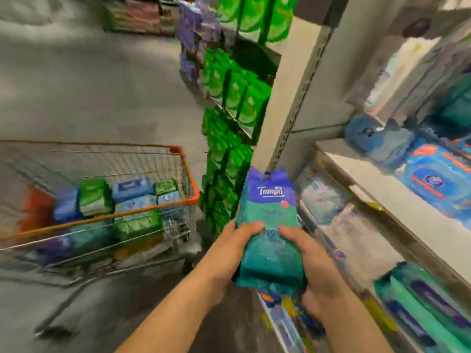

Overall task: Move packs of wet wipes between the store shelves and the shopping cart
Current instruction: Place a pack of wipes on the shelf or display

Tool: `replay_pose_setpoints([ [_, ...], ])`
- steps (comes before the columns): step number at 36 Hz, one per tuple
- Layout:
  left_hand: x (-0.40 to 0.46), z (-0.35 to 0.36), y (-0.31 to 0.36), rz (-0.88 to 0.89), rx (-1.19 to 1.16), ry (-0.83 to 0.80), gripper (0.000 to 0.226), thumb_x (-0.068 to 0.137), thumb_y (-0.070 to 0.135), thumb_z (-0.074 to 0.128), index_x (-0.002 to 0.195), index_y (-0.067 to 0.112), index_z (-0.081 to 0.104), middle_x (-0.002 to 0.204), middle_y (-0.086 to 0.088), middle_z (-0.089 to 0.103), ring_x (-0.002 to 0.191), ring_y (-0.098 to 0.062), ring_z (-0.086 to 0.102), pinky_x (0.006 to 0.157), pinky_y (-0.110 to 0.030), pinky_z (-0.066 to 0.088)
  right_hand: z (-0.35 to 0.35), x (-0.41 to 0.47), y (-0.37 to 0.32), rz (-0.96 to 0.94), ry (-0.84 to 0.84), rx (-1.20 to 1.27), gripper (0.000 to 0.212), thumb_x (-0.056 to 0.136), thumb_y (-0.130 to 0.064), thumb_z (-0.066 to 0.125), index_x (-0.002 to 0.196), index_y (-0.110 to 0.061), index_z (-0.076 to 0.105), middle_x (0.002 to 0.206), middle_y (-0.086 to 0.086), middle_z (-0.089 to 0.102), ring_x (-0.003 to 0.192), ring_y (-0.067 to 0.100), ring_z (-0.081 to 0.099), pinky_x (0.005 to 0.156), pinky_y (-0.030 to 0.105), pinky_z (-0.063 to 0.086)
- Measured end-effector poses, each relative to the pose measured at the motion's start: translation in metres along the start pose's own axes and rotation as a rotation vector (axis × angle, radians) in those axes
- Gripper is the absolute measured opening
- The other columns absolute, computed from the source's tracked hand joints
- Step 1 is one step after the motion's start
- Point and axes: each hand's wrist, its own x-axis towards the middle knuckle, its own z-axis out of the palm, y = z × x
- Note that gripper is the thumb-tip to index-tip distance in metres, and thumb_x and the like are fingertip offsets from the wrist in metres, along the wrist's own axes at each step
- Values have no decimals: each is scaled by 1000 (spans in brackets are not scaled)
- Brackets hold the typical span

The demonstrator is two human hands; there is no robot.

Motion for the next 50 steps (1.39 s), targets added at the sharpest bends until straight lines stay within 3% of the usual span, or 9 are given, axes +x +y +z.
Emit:
replay_pose_setpoints([
  [6,7,-85,32,-9,-51,147,68,67,50,75,127,20,65,110,-11,77,99,-30,75,86,-46,61,74,60,27,50,-11,-172,39,63,-31,75,97,-12,80,109,20,75,102,39,72,103,59,49],
  [10,10,-127,48,9,-97,193,56,77,44,72,128,20,67,112,-11,77,107,-34,72,97,-51,55,113,95,38,104,-92,-241,50,69,-32,72,113,-10,74,111,19,75,106,39,71,104,59,48],
  [15,25,-172,64,40,-152,313,80,57,53,76,130,22,64,116,-10,76,107,-32,73,101,-57,53,149,142,51,191,-156,-256,50,65,-32,74,111,-11,75,110,20,75,97,35,74,94,50,55],
  [21,62,-224,89,63,-193,448,40,89,24,72,127,16,63,109,-6,78,98,-24,76,83,-39,60,188,216,63,310,-215,-243,55,74,-29,70,123,-7,69,118,22,72,112,41,67,105,57,48],
  [28,127,-281,133,4,-250,589,60,65,28,83,122,13,69,107,-12,78,100,-31,74,94,-47,58,230,317,63,364,-298,-307,60,72,-29,75,126,-6,67,117,21,73,109,40,69,99,55,53],
  [36,203,-348,155,-100,-216,664,16,95,21,61,103,16,74,95,-9,79,87,-27,75,91,-48,58,267,424,90,398,-365,-398,58,73,-24,75,128,-9,62,114,15,75,103,34,73,89,48,58],
  [42,260,-420,127,-207,-109,680,30,88,27,65,116,18,70,105,-9,78,103,-32,73,100,-55,54,270,495,151,467,-300,-468,29,94,-5,63,122,-12,65,110,13,76,99,32,74,89,49,59],
  [47,309,-470,77,-218,-129,724,83,55,64,78,128,26,66,118,-3,75,104,-25,74,97,-49,57,268,555,204,461,-322,-615,28,90,-2,68,114,-18,69,97,4,79,88,24,76,80,42,62],
  [50,338,-500,44,-233,-162,750,84,57,66,78,129,25,65,118,-6,75,102,-28,75,94,-51,59,260,588,244,429,-323,-675,41,87,-13,75,128,-18,66,107,3,78,97,25,75,86,44,60],
])
